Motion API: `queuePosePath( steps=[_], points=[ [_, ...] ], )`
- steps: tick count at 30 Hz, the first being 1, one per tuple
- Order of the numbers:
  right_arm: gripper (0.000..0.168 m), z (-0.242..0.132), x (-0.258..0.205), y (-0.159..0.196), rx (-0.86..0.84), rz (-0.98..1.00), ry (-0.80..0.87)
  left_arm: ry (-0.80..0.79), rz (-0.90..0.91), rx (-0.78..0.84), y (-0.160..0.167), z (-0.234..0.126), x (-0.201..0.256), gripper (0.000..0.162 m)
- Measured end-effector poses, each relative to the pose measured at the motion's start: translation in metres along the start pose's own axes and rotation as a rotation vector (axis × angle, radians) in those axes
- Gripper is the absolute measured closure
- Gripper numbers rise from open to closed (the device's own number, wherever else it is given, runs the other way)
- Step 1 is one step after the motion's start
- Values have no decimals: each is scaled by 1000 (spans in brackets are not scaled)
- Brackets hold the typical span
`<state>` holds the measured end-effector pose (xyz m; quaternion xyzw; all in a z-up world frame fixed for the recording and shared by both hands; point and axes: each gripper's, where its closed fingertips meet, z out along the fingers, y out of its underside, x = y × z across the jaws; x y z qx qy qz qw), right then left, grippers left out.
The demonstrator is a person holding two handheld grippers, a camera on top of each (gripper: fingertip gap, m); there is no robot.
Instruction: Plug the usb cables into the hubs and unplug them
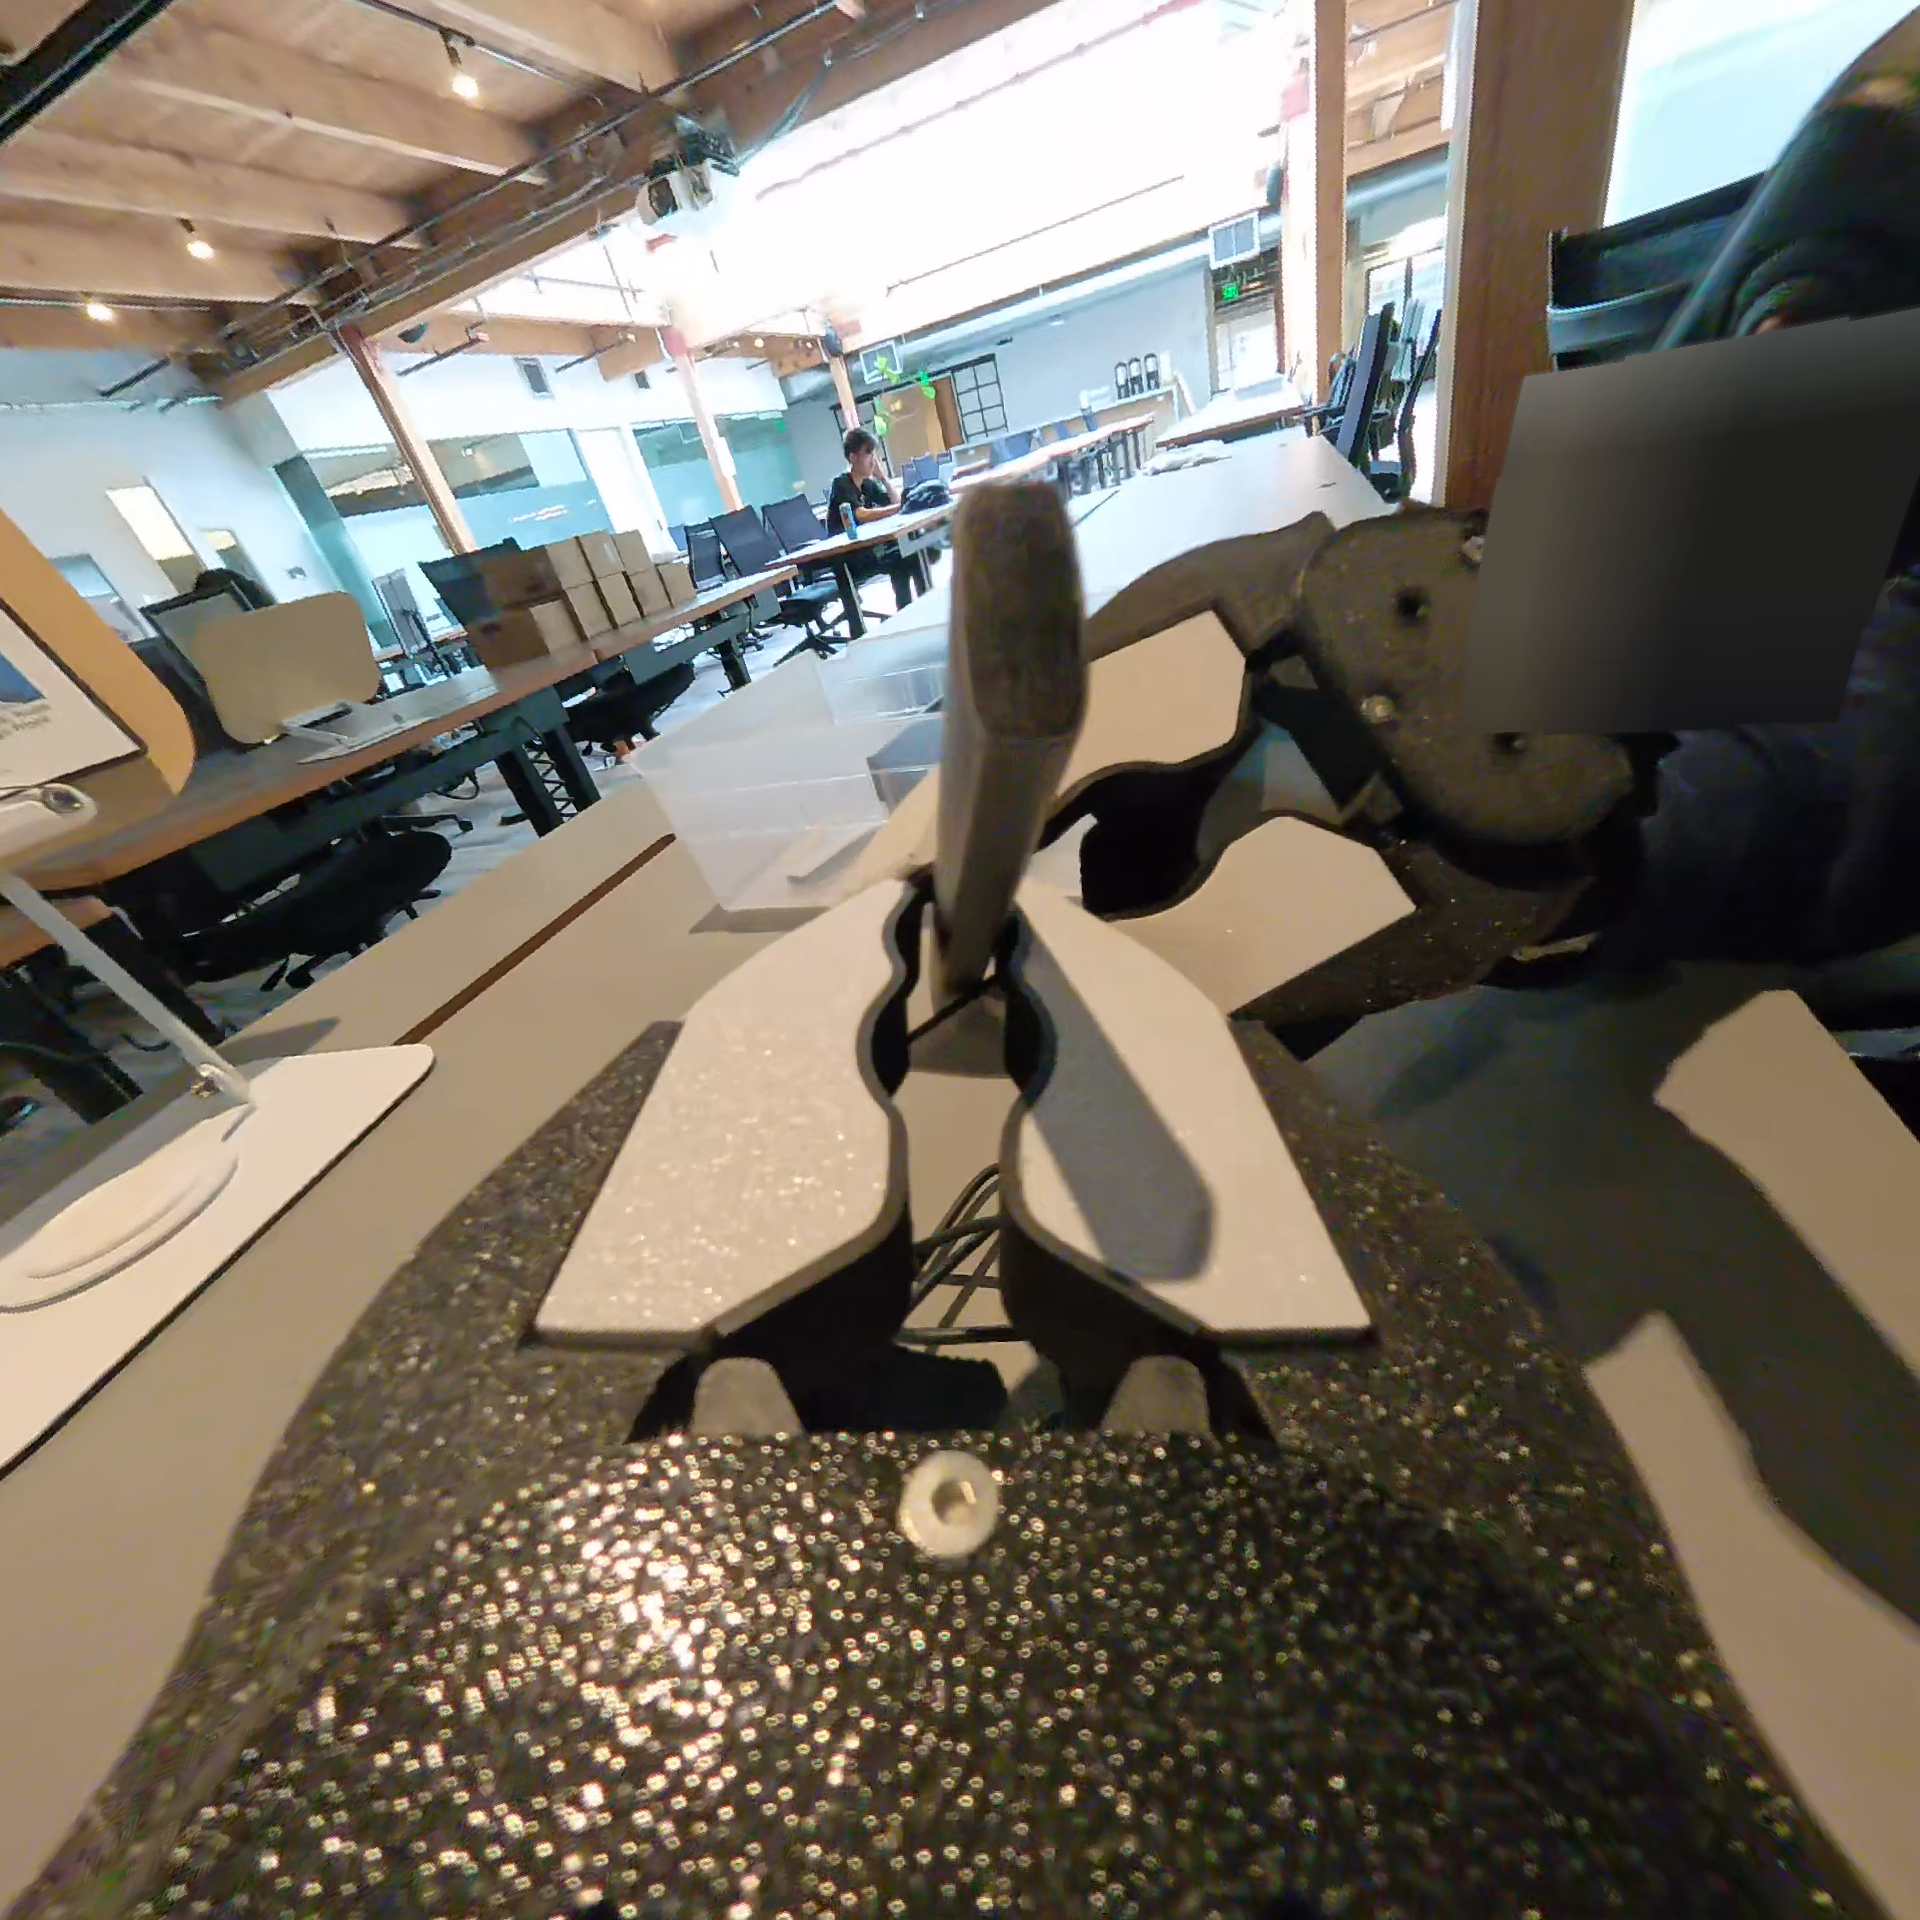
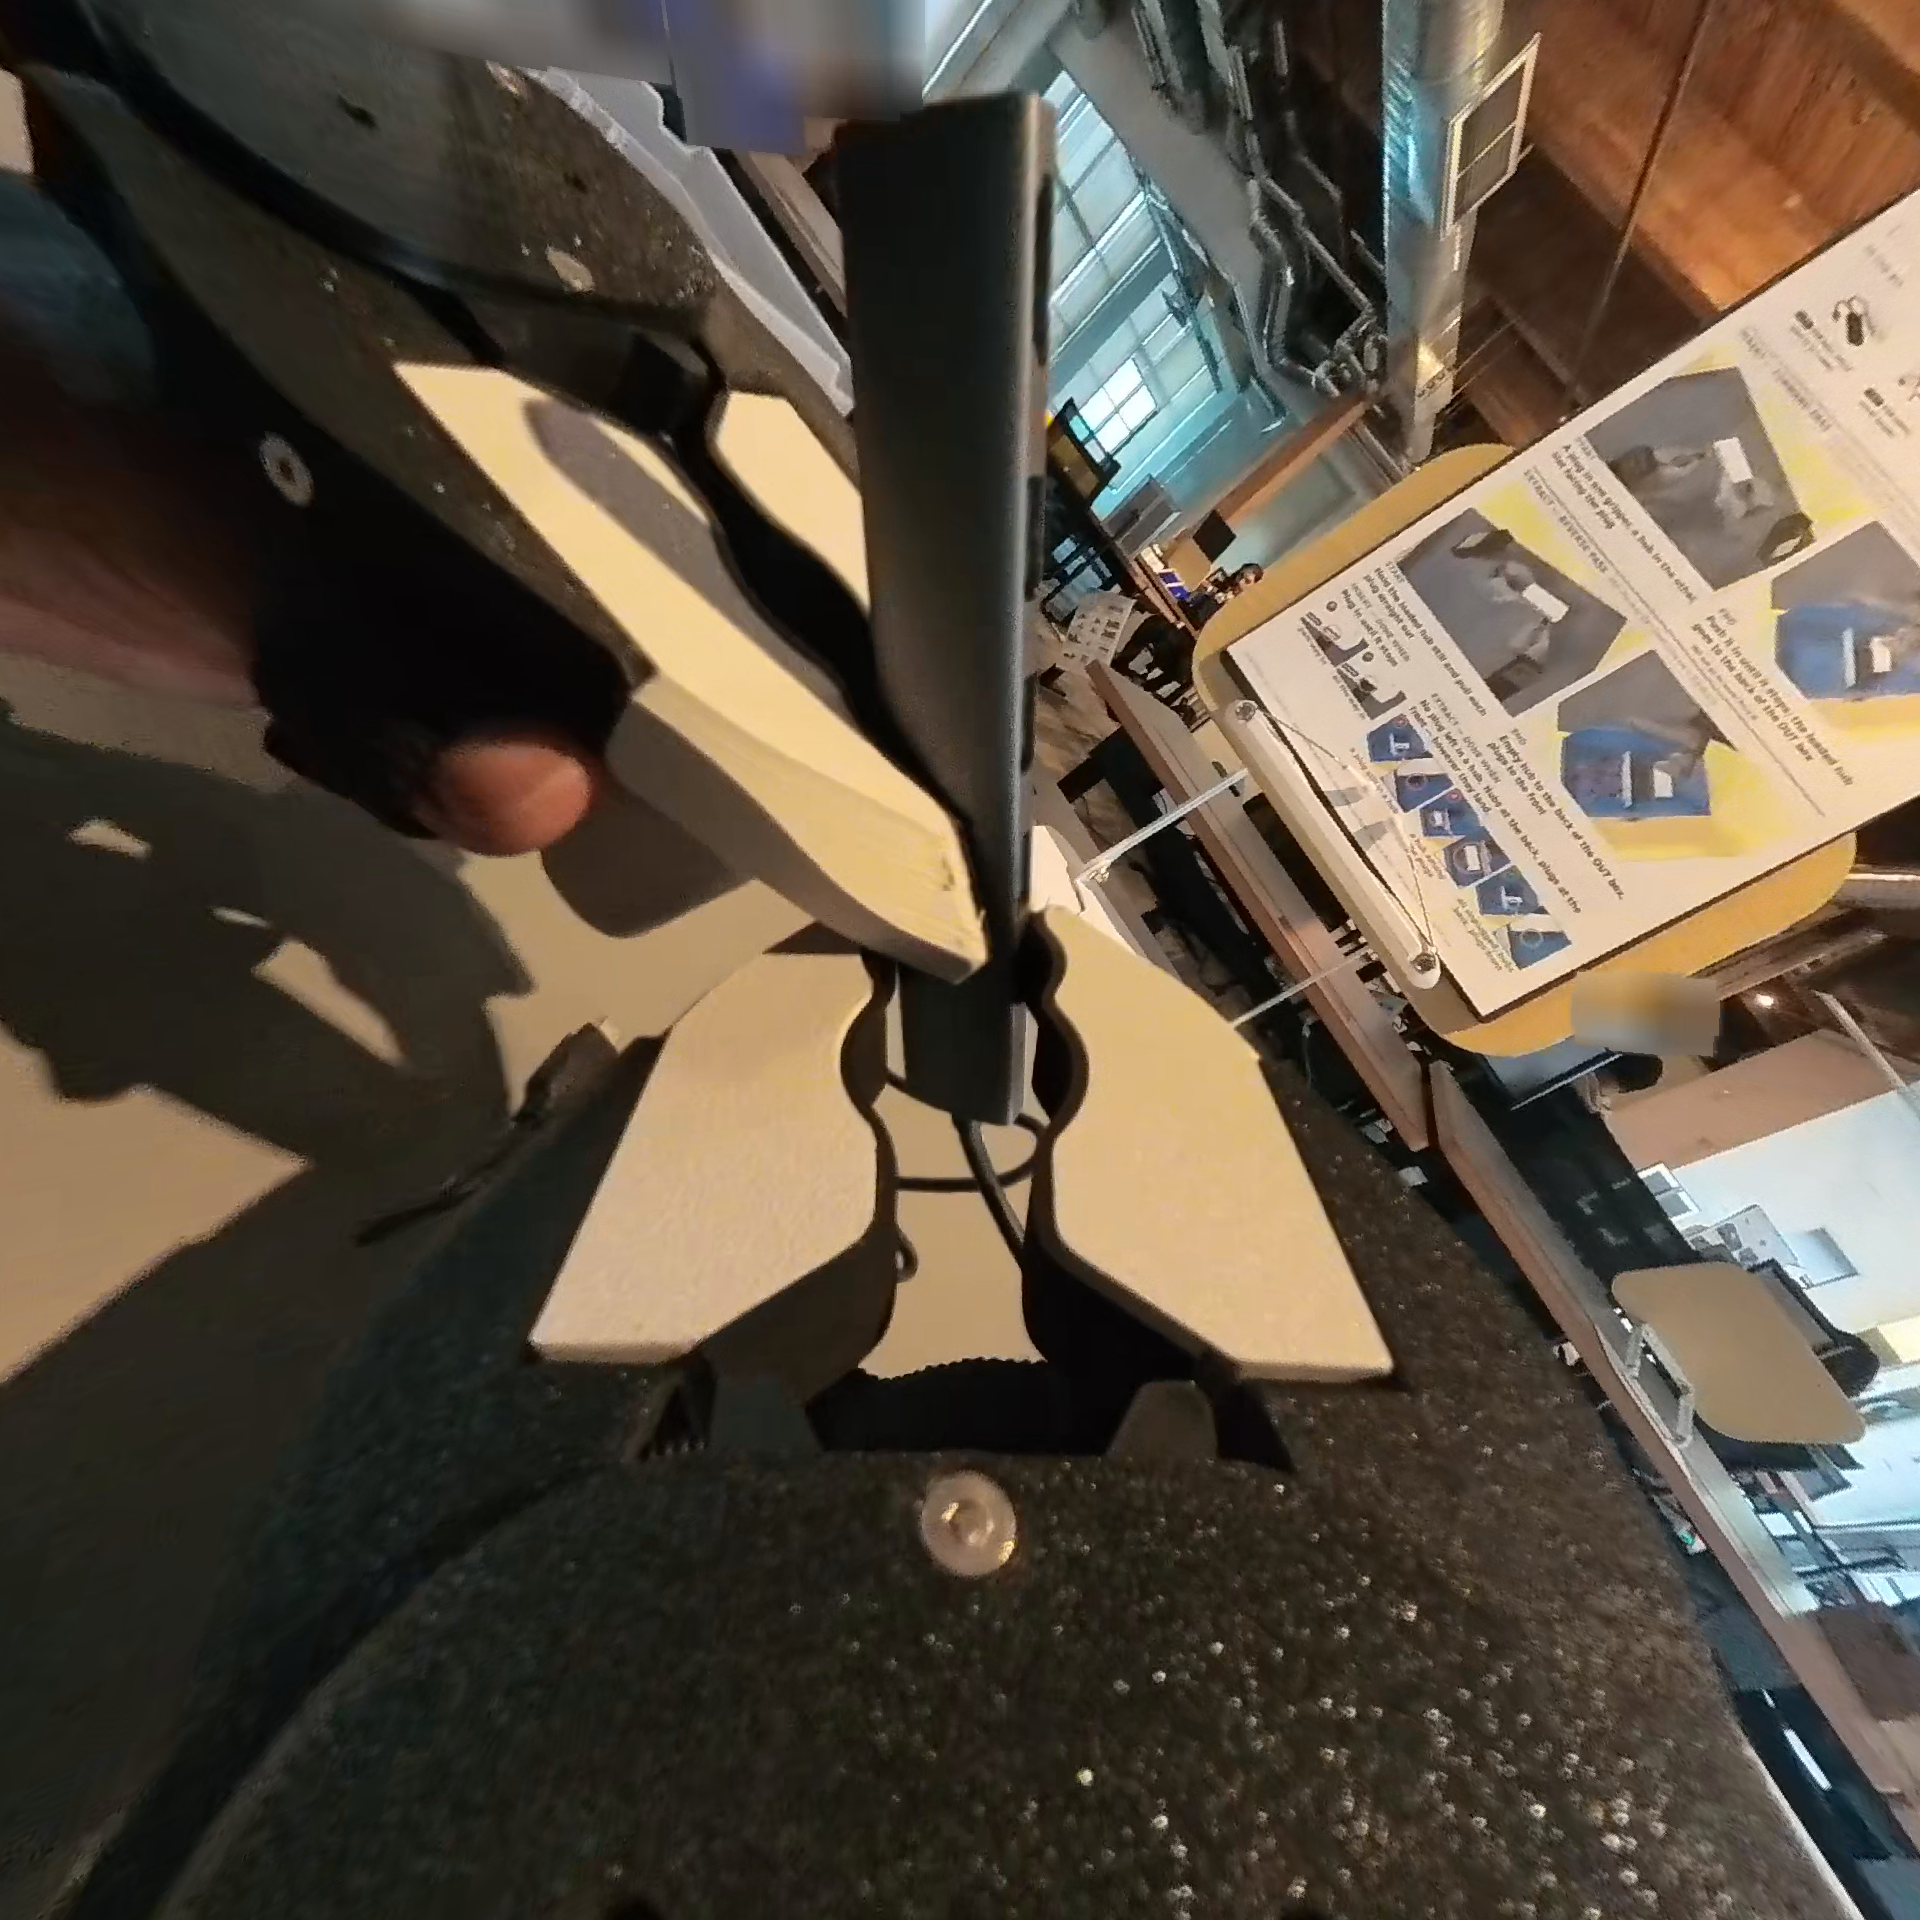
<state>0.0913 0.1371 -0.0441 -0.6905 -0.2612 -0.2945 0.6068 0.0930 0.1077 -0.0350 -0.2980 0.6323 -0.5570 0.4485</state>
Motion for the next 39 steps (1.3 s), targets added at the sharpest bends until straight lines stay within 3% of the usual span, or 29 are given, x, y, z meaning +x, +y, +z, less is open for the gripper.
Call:
queuePosePath(
  steps=[8, 14, 17, 20, 24, 27, 31, 39],
  points=[
    [145, -1, 1, -5, 36, -5, 18, -32, 52, 7, -4, -4, -4, 152],
    [123, -11, -3, -24, 156, 2, -63, -315, -71, 171, -24, -46, -61, 152],
    [135, -20, -16, -32, 219, -56, -162, -500, -98, 188, -23, -78, -94, 152],
    [142, -17, -35, -14, 129, -77, -327, -614, -54, 151, -21, -102, -112, 152],
    [147, -19, -54, -21, 127, 111, -530, -637, -59, 157, -22, -108, -117, 152],
    [150, -8, -70, -18, -26, 237, -640, -634, -35, 125, -20, -102, -115, 152],
    [149, 13, -82, 18, -373, 180, -601, -626, -1, 102, -19, -97, -111, 153],
    [144, 17, -99, 50, -578, 350, -642, -632, 8, 130, -29, -102, -110, 152]
  ],
)
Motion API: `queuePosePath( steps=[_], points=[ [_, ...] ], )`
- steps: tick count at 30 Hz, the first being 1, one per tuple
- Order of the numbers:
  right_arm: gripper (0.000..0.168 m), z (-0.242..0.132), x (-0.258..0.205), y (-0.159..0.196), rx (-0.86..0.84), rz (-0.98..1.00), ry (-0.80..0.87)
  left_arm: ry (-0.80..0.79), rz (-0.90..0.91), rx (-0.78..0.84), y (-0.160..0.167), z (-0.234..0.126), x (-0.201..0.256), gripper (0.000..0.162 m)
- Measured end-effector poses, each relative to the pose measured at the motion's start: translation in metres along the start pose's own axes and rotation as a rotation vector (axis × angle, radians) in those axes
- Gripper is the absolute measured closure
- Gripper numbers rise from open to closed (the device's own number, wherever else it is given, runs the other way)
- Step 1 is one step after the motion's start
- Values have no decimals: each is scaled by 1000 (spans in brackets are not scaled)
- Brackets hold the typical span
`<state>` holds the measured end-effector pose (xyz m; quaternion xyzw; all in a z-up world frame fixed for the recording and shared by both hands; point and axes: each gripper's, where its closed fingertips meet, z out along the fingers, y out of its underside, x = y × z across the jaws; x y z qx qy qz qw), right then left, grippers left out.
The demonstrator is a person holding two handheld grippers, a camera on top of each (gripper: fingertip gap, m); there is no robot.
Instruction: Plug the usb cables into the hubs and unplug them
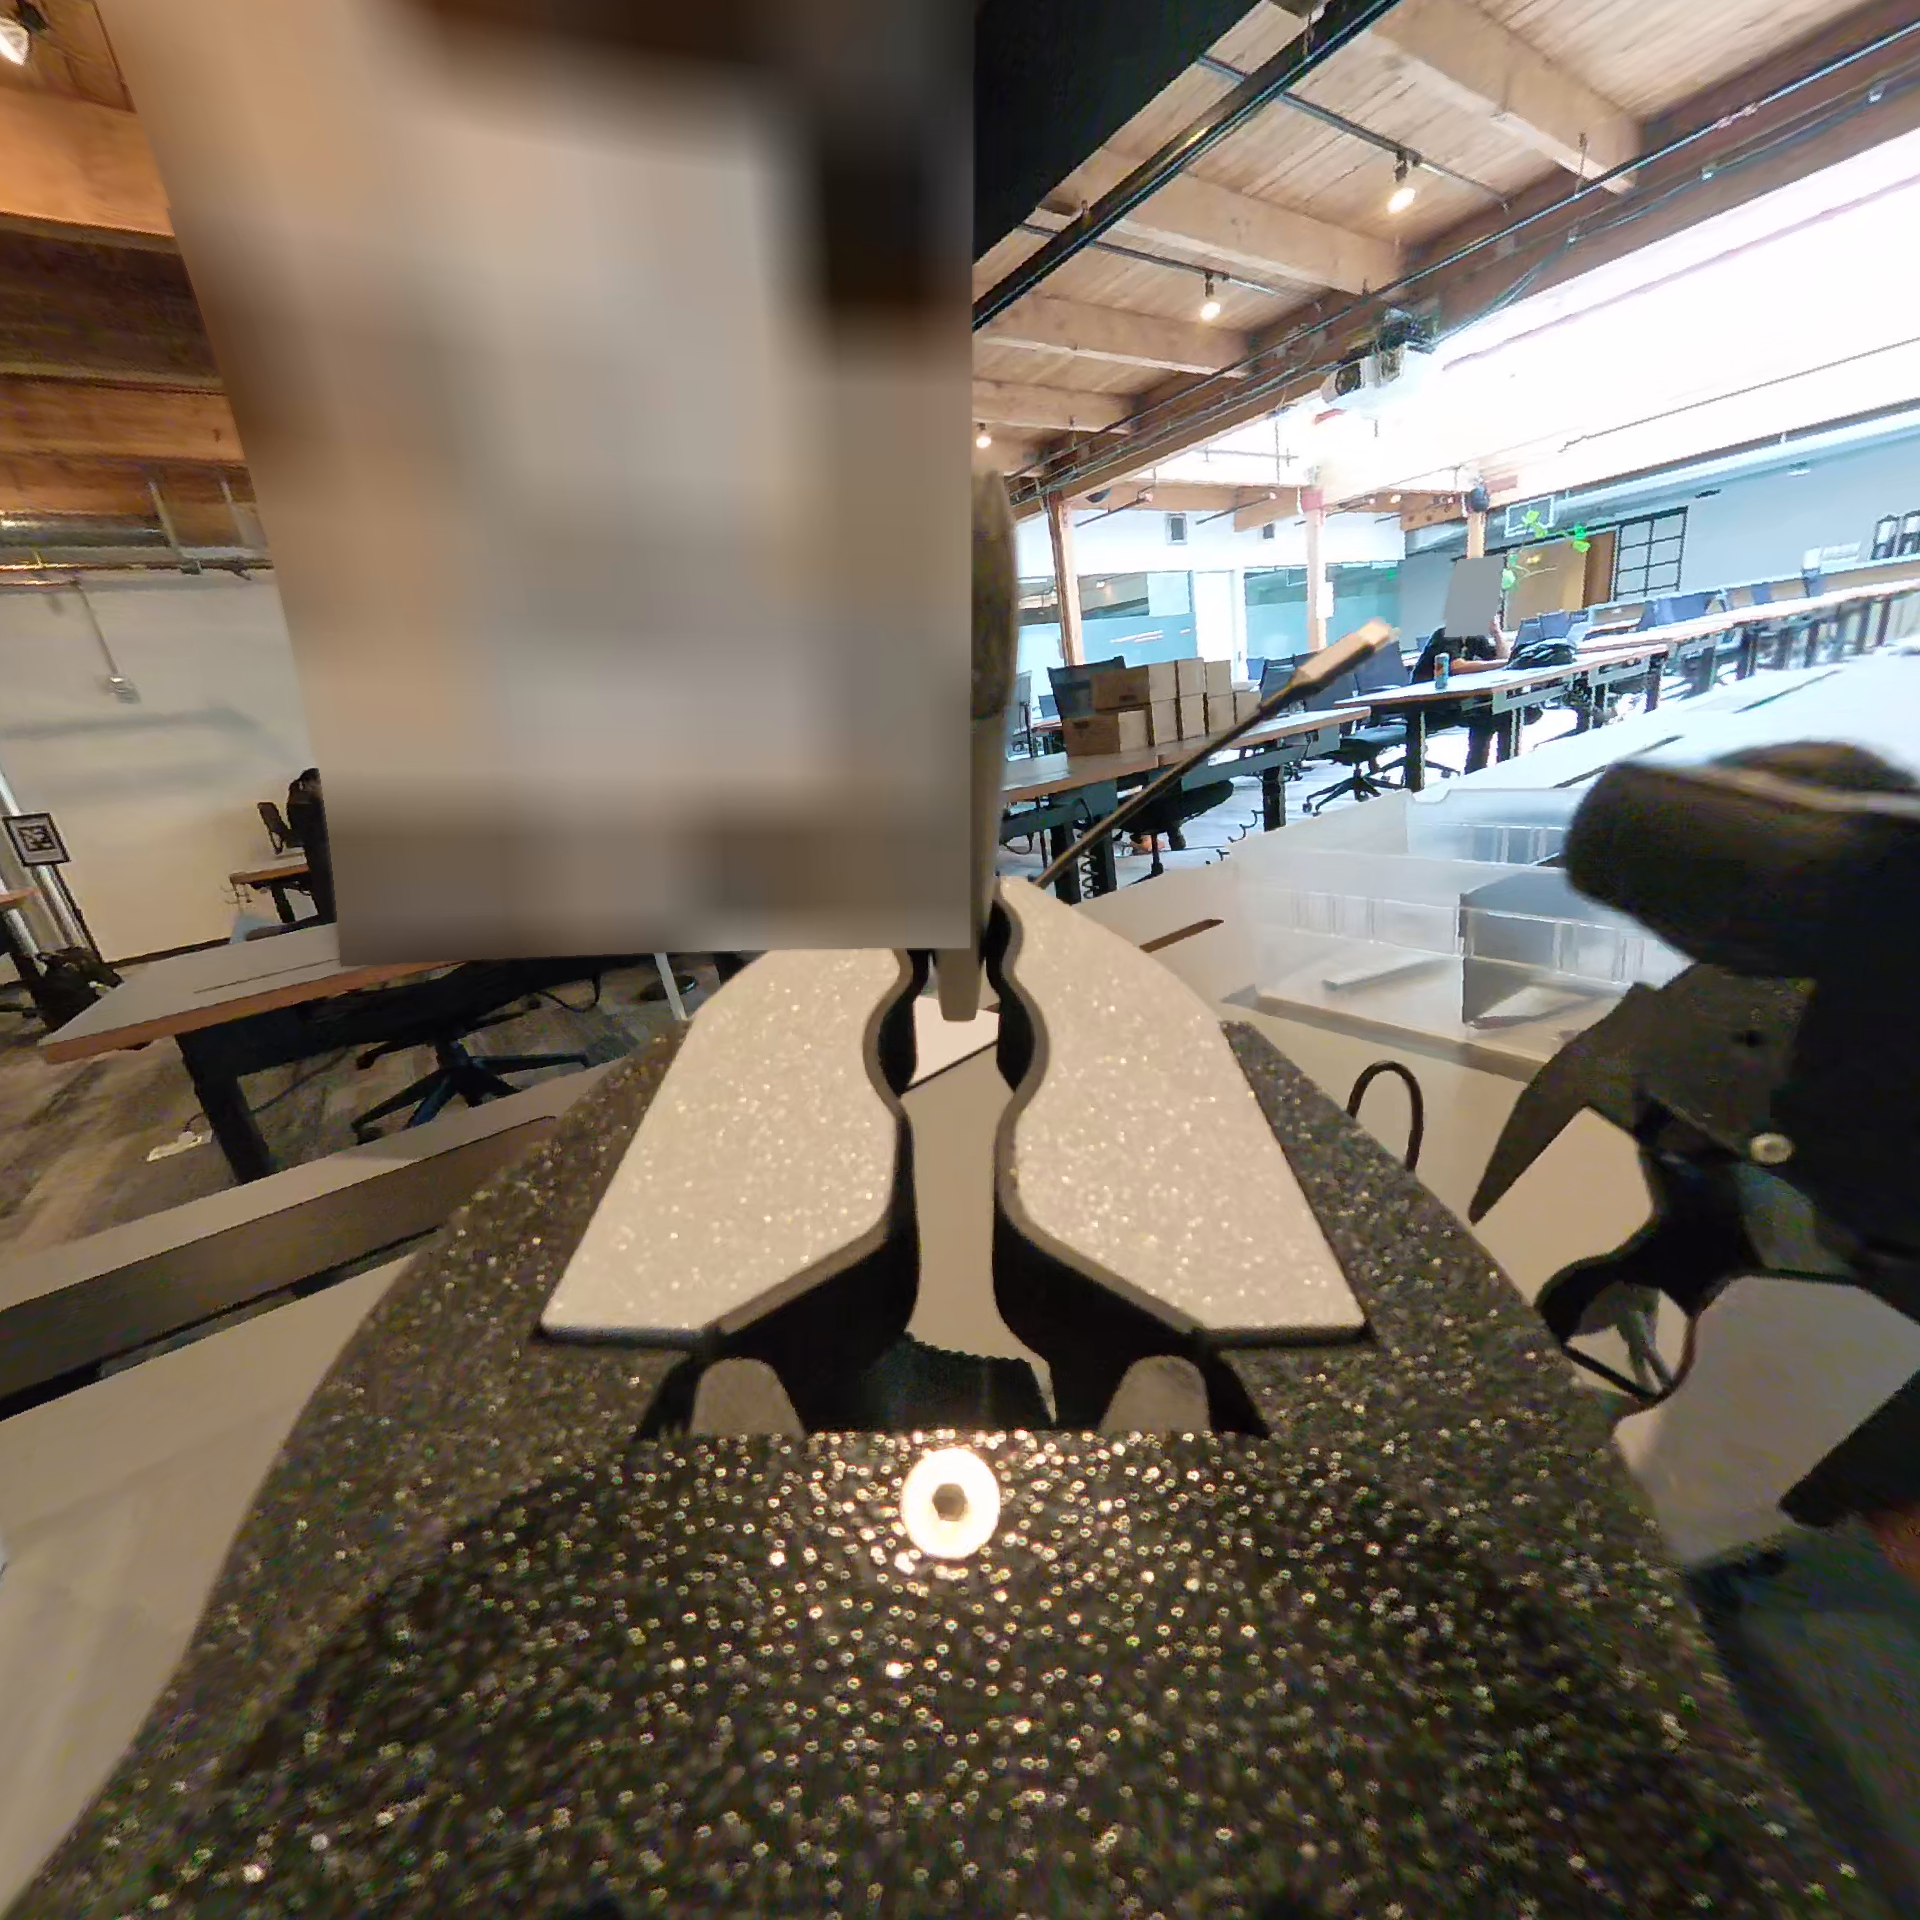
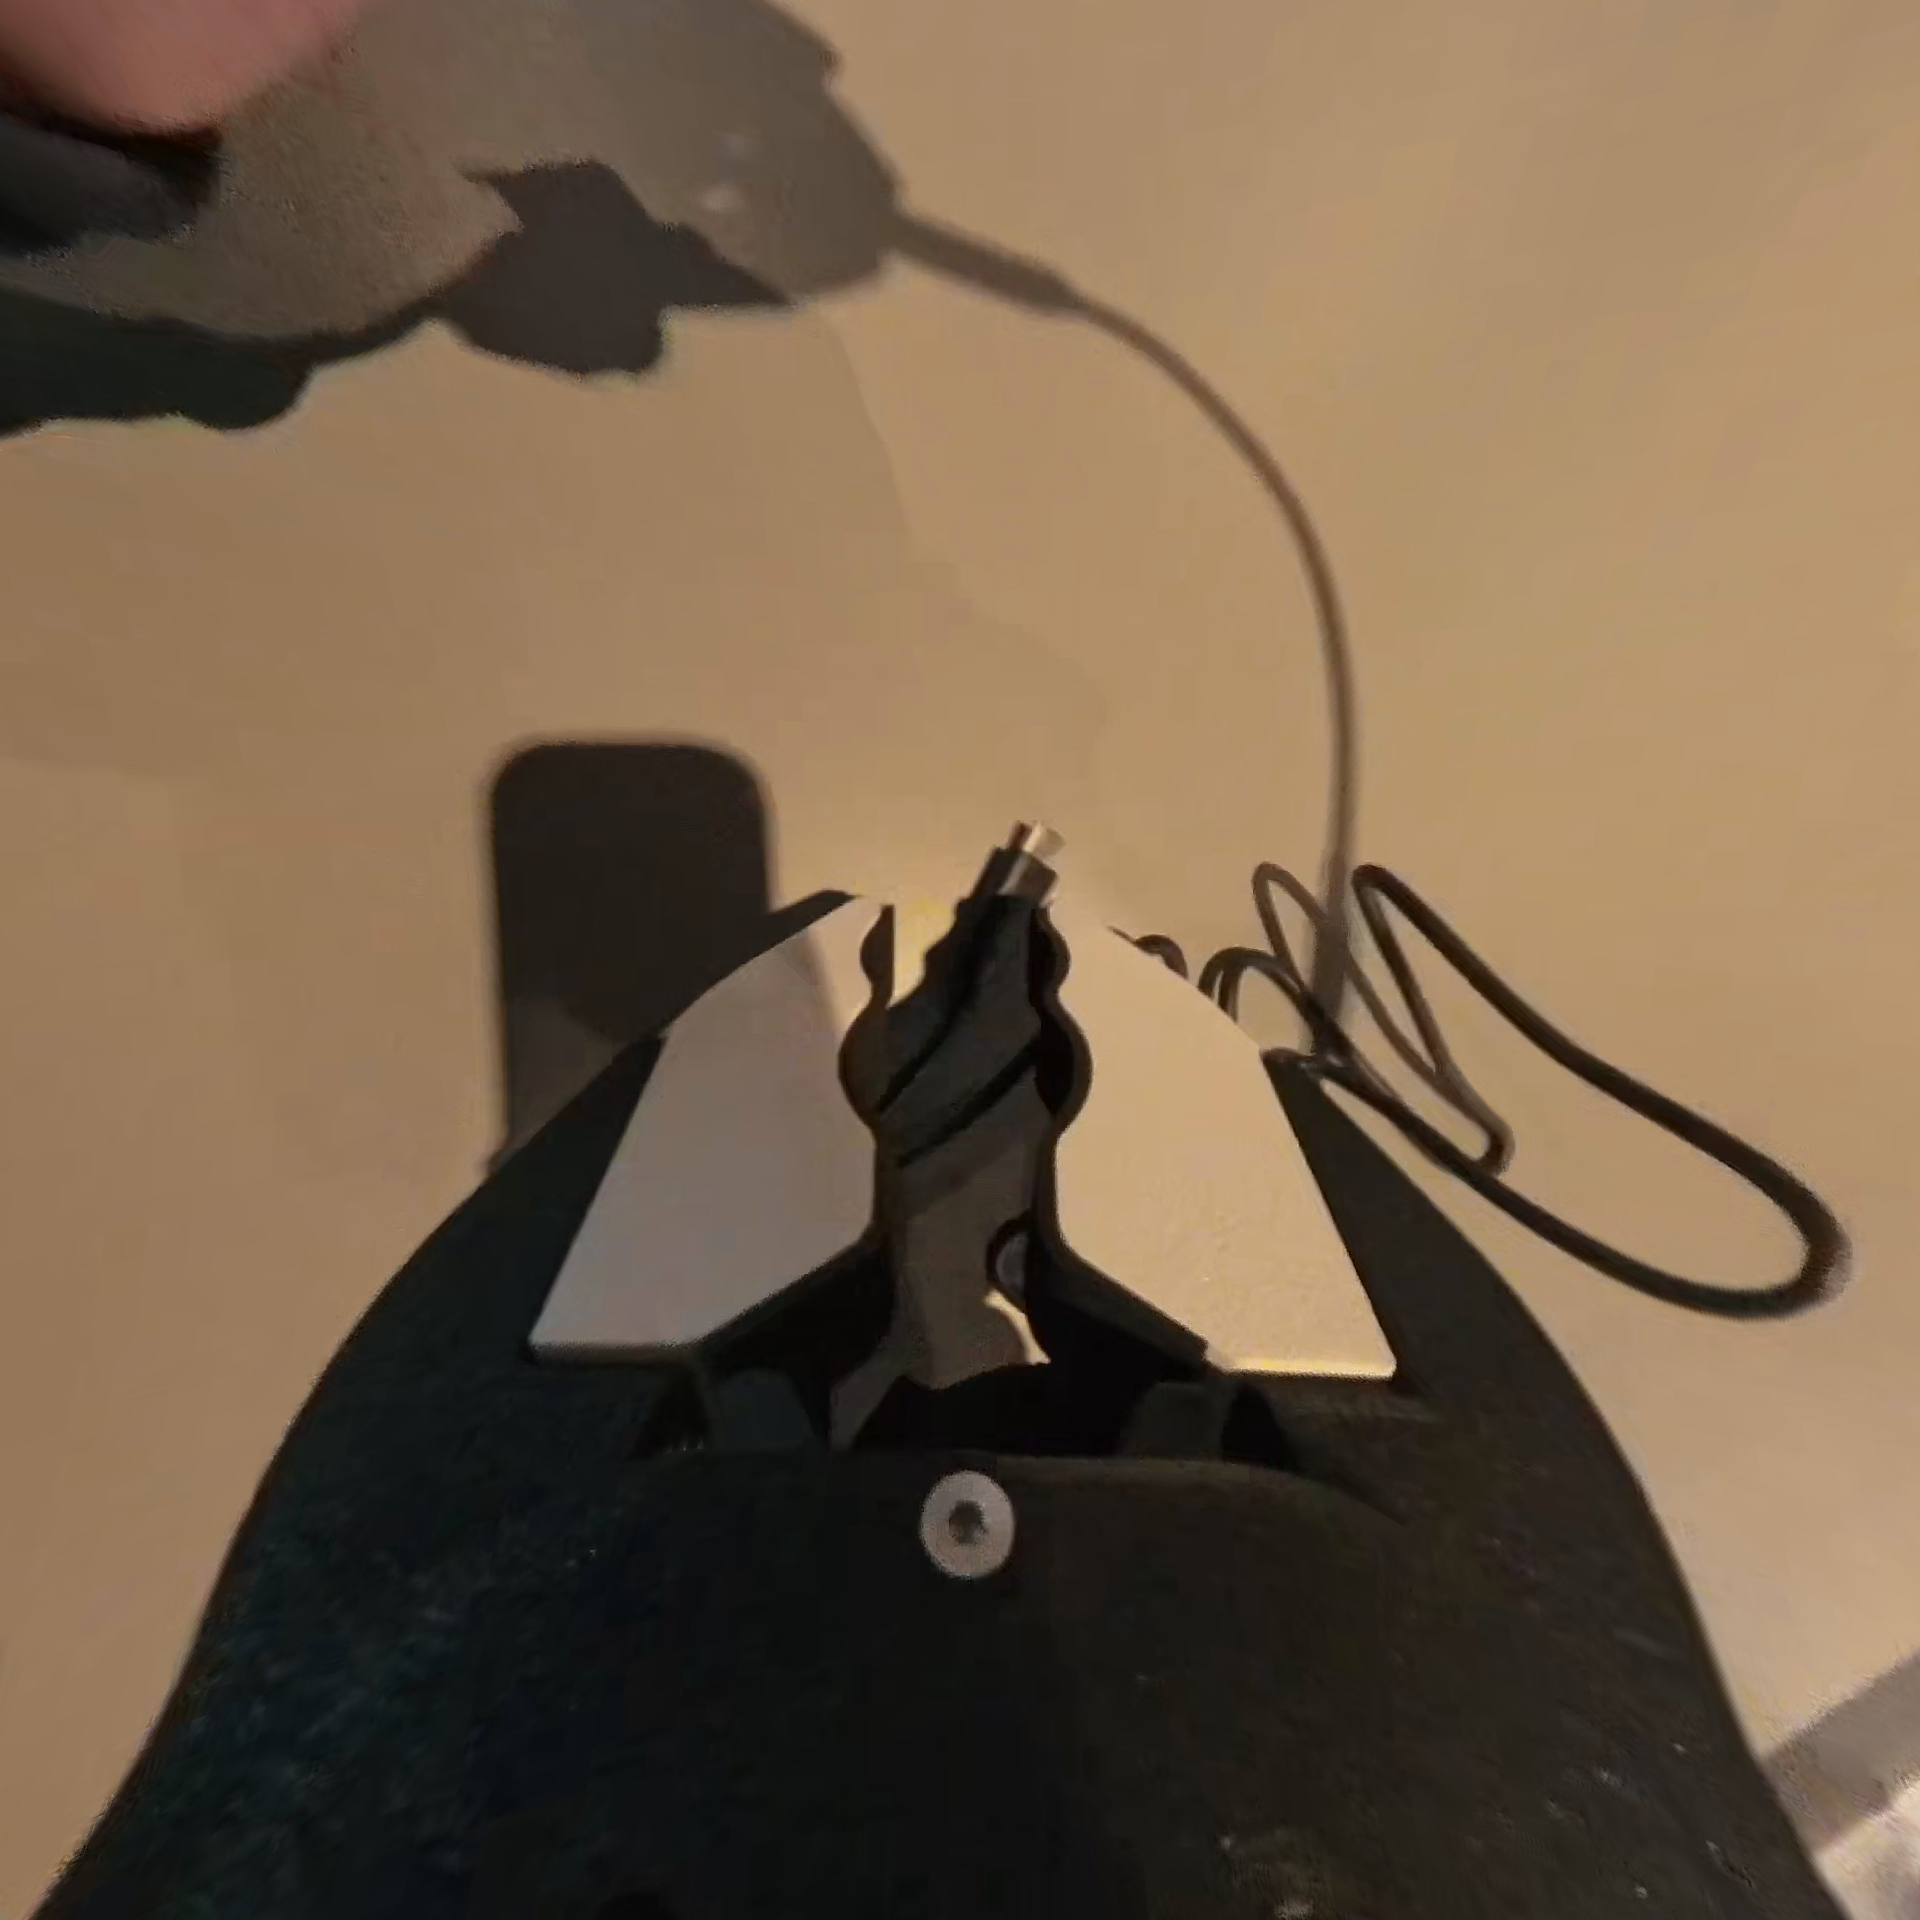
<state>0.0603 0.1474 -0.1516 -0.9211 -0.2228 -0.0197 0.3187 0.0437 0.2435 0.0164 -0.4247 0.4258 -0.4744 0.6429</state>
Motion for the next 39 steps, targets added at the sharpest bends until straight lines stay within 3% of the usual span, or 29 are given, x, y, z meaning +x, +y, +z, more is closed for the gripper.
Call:
queuePosePath(
  steps=[8, 15, 20, 27, 33, 39],
  points=[
    [136, 1, 2, 2, -22, -32, -4, 25, -4, 14, -6, 0, 7, 152],
    [141, 4, 7, 10, -89, -27, -20, 30, -2, 23, -9, -1, 8, 153],
    [155, 4, -1, 13, -89, 2, -128, 32, -9, 28, -10, -1, 7, 152],
    [156, 3, -1, 15, -82, -17, -167, 36, 0, 16, -7, 0, 9, 152],
    [157, -1, 0, 15, 40, -99, -170, 47, -2, 4, -3, 1, 10, 152],
    [157, -34, 8, -4, 302, -181, -133, 86, 18, -21, 4, 4, 16, 152]
  ],
)
